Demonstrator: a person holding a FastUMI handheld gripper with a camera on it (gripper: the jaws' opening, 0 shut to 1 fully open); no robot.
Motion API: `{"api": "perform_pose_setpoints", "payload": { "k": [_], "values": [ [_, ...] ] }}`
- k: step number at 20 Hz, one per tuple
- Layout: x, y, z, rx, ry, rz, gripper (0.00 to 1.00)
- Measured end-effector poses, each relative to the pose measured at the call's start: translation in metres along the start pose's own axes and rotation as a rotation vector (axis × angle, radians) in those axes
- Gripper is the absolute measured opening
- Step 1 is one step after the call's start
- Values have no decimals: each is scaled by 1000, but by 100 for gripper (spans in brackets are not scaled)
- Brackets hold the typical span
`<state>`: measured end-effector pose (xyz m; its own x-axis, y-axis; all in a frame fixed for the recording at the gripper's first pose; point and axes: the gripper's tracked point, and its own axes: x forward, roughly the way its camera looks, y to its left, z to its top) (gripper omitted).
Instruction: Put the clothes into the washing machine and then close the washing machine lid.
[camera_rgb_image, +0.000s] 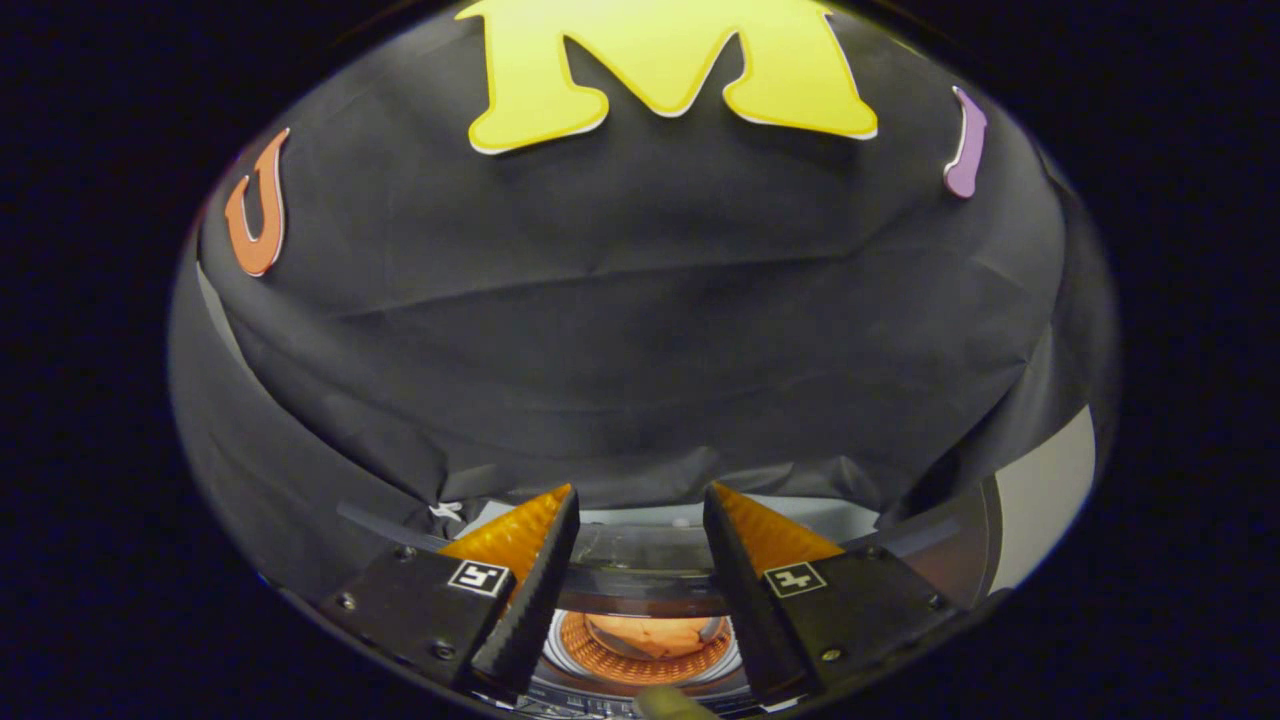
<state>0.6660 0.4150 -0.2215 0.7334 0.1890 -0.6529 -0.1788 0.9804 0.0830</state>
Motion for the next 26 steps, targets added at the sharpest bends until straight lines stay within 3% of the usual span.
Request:
{"api": "perform_pose_setpoints", "payload": {
  "k": [26],
  "values": [
    [-48,-3,-57,-11,-53,-35,79]
  ]
}}
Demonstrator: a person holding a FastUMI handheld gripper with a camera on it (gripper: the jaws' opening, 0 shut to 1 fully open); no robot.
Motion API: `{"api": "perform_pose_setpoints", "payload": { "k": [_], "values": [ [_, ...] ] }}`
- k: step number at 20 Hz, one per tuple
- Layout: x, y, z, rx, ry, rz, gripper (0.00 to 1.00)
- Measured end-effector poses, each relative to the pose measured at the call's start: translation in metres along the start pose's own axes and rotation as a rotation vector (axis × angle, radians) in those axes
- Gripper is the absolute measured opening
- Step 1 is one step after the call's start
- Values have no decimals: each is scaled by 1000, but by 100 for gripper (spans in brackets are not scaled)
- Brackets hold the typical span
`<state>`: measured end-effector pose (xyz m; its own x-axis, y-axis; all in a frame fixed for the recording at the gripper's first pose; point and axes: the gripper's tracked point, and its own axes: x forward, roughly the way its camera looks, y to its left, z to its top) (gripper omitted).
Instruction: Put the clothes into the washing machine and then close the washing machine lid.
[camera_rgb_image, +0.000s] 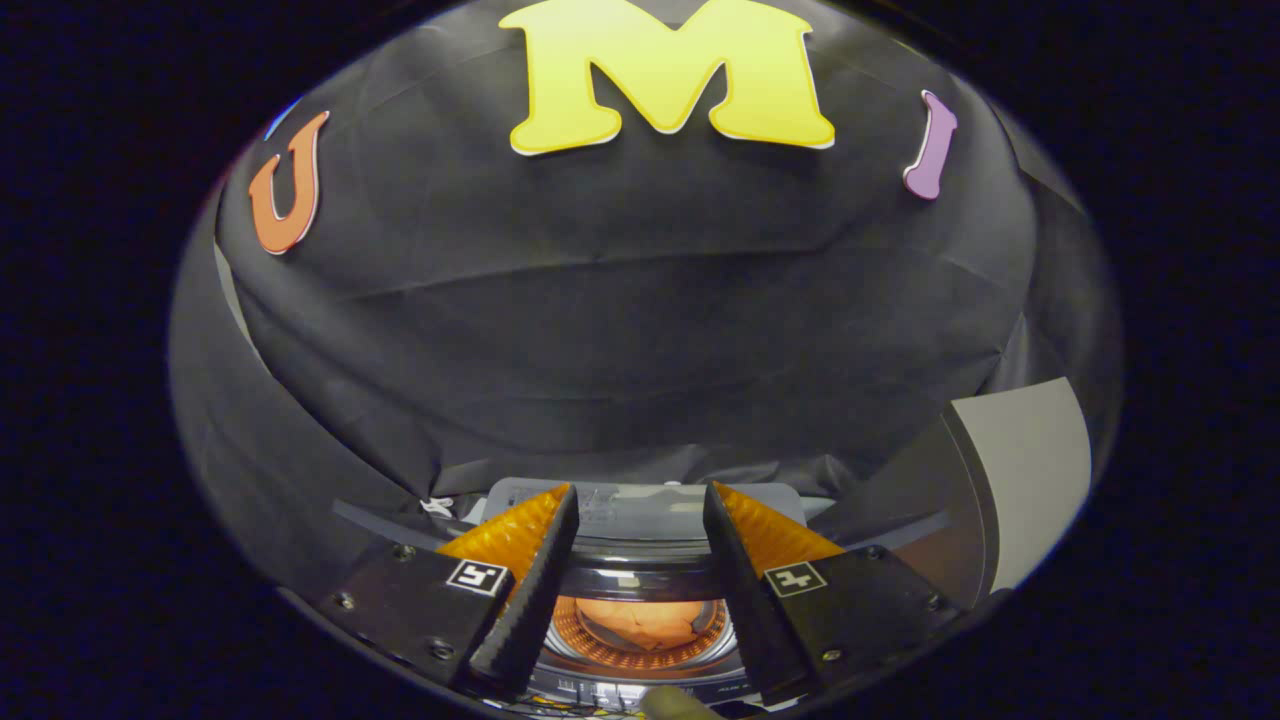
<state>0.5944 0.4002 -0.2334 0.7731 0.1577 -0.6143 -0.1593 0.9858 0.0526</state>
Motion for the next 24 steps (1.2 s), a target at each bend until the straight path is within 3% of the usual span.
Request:
{"api": "perform_pose_setpoints", "payload": {
  "k": [24],
  "values": [
    [-51,-10,-86,-52,57,17,80]
  ]
}}
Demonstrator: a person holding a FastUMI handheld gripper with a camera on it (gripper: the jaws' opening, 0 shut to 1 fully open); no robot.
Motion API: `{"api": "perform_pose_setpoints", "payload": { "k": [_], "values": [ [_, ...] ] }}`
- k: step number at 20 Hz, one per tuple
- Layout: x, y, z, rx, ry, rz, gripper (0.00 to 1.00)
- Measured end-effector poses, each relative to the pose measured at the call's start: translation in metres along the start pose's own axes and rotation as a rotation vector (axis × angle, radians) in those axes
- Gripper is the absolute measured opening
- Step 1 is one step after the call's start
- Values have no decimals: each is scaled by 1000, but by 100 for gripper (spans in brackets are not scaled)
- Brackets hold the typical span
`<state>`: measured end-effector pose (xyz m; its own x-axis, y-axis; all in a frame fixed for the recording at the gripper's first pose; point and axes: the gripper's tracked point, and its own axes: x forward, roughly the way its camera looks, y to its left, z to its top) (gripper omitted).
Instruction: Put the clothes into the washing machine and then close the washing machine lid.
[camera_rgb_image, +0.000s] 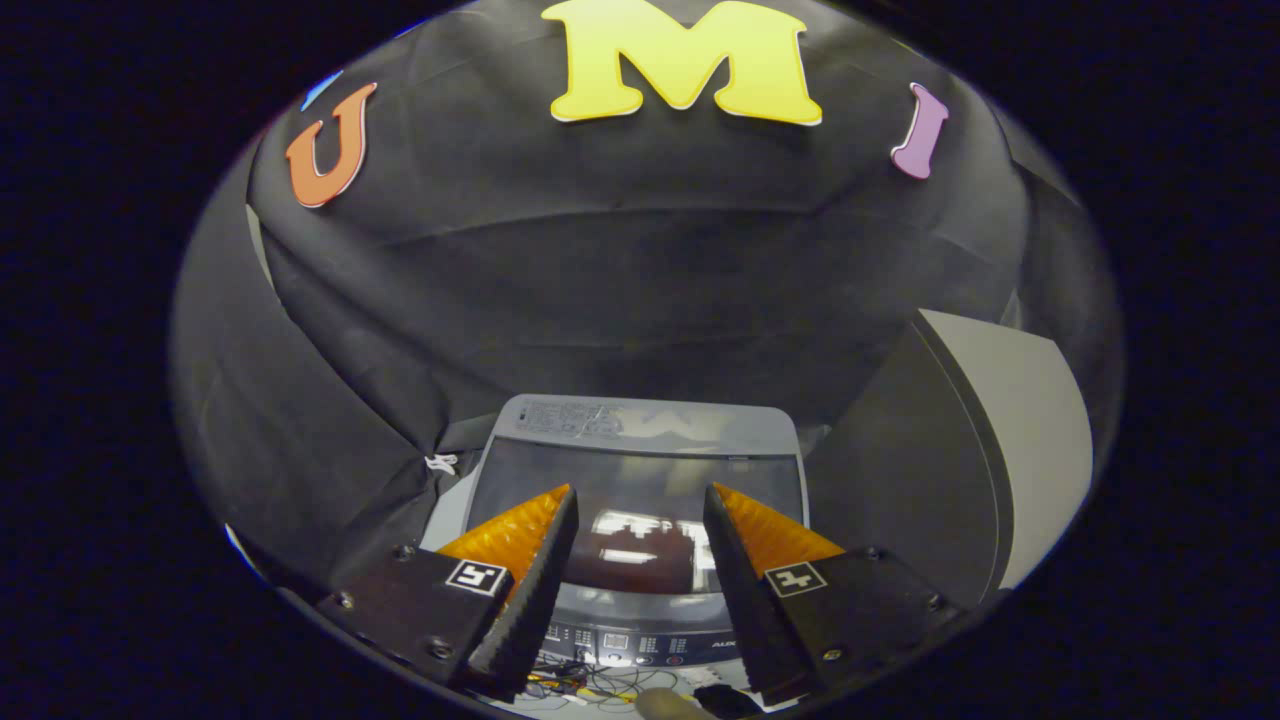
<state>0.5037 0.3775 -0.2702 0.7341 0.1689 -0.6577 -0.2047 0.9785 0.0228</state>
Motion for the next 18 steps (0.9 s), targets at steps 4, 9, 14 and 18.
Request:
{"api": "perform_pose_setpoints", "payload": {
  "k": [4,9,14,18],
  "values": [
    [-10,-6,-11,4,13,2,79],
    [-11,-13,-18,21,39,29,79],
    [-25,-22,-14,18,19,51,80],
    [-77,-44,-13,29,-61,38,80]
  ]
}}
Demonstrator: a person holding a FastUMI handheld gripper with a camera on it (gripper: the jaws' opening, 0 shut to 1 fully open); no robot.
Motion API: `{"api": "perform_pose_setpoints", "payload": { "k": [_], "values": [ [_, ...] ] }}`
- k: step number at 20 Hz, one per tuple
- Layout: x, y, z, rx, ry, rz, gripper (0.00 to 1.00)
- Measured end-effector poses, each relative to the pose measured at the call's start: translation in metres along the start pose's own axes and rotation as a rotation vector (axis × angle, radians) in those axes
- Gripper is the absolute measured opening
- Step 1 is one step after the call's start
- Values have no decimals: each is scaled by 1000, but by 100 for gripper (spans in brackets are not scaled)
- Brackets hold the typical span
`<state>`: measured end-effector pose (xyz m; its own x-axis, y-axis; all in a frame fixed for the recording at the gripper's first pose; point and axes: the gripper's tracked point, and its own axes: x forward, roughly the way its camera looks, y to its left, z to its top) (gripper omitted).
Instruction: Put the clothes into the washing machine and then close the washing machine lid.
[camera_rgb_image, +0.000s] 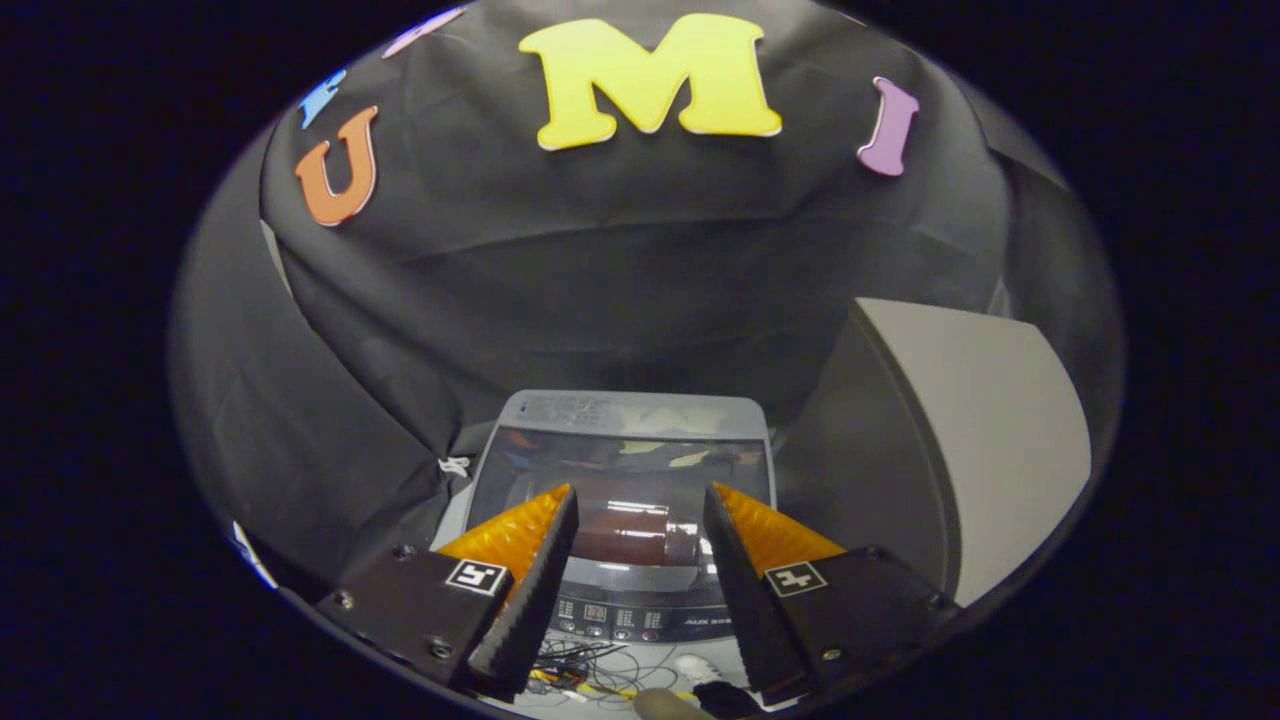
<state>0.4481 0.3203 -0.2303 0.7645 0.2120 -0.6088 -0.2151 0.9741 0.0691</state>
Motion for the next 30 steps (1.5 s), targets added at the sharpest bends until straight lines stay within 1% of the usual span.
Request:
{"api": "perform_pose_setpoints", "payload": {
  "k": [2,6,10,13,14,15,17,18,19,22,24,27,30],
  "values": [
    [-48,-8,4,-7,-72,-12,79],
    [-168,-29,-1,-4,-229,-53,80],
    [-301,-50,-9,-34,-436,-78,79],
    [-383,-70,-17,-9,-571,-72,79],
    [-407,-82,-19,-3,-615,-82,79],
    [-427,-98,-24,-10,-651,-105,84],
    [-456,-130,-36,10,-696,-160,94],
    [-466,-138,-45,18,-697,-161,99],
    [-478,-143,-54,25,-695,-156,99],
    [-504,-172,-78,32,-690,-182,99],
    [-516,-183,-89,42,-687,-197,98],
    [-536,-190,-96,55,-723,-187,99],
    [-540,-192,-106,63,-729,-181,99]
  ]
}}
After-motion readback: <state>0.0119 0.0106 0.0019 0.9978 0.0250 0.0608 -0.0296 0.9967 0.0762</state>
